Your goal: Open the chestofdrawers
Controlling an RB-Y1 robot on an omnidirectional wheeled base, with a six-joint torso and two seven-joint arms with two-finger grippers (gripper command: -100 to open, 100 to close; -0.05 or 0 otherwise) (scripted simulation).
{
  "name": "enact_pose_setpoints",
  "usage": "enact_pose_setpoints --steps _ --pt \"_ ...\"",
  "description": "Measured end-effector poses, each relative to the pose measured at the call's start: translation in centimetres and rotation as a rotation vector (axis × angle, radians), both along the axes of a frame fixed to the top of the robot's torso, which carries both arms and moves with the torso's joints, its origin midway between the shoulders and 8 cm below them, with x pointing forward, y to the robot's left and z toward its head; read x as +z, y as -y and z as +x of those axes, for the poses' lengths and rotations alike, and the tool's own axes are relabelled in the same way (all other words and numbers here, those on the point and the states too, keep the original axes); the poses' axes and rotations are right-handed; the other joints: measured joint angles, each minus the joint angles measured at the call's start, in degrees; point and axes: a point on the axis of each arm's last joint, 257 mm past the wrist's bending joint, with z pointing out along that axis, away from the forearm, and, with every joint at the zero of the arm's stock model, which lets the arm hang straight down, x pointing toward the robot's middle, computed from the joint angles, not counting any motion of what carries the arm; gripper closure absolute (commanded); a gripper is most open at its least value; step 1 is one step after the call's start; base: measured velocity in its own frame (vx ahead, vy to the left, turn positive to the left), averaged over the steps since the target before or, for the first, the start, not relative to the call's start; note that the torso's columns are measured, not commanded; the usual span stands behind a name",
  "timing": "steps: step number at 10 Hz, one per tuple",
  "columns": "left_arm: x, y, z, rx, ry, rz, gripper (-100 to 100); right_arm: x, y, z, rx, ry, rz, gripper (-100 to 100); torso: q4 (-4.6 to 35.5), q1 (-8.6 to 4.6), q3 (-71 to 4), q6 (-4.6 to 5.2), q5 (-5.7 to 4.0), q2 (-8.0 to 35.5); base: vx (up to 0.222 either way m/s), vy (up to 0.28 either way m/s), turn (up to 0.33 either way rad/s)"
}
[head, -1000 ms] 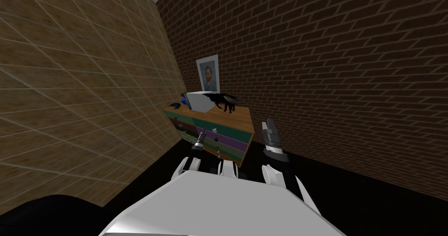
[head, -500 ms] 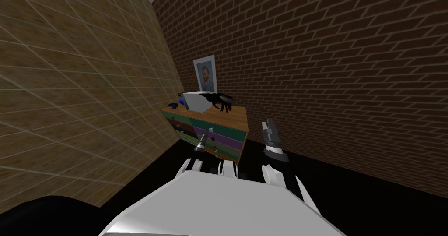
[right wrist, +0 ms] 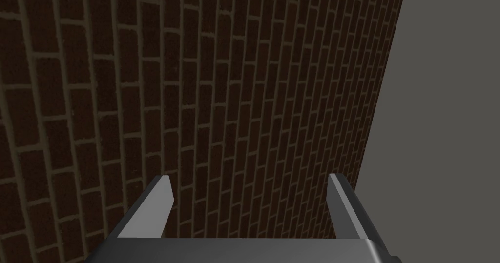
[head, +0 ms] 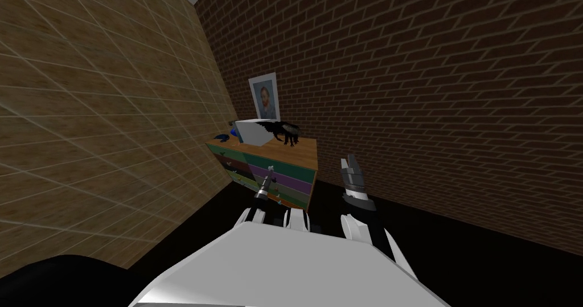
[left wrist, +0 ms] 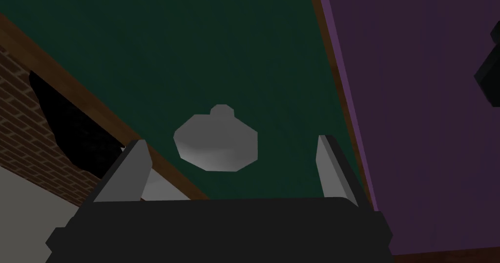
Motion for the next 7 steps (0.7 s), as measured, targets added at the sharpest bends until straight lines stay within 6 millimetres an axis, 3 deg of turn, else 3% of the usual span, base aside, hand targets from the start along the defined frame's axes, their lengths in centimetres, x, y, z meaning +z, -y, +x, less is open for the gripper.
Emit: enact_pose_setpoints --steps 7 --pt "0.6 -6.6 -0.1 0.016 0.000 0.001 -100 0.0 0.0 0.0 0.000 0.000 0.000 0 0.0 0.01 0.0 0.00 -0.01 0.1 0.029 -0.087 -0.022"
